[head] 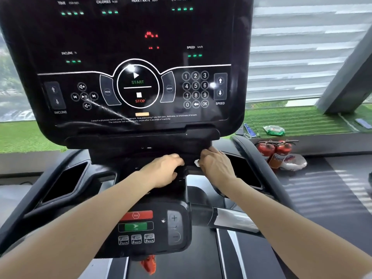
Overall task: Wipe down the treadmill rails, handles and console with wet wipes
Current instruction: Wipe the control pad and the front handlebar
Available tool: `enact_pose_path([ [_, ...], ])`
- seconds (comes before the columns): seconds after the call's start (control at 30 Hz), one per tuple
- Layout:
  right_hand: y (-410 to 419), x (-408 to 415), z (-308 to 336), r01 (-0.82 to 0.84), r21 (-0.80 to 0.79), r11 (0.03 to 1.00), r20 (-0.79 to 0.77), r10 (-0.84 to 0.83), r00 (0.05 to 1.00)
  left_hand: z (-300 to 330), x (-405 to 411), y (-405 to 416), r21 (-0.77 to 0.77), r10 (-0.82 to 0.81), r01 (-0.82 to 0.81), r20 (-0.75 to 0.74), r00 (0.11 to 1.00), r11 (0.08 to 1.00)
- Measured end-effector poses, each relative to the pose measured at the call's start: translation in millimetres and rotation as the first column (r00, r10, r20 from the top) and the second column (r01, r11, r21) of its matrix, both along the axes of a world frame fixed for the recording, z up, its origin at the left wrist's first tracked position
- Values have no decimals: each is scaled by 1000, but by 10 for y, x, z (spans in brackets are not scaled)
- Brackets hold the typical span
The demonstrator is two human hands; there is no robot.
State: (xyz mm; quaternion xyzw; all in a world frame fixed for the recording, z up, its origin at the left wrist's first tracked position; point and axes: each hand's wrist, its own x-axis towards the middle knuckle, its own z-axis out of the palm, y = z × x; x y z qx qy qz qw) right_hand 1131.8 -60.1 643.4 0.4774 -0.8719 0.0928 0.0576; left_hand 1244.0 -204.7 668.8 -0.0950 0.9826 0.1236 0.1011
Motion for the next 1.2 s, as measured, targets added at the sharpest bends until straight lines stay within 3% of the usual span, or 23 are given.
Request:
enact_pose_path([
  [0.43,50,-12,41,-67,66,996,-25,69,997,-16,-18,-14,-14,-1,1,0,1000,1000],
  [0.8,25,19,38,-28,61,998,-54,31,998,10,-24,12,-28,-11,11,-3,1000,1000],
  [1.2,34,-178,95,223,37,974,274,-225,935,22,3,27,13,30,-30,21,999,999],
])
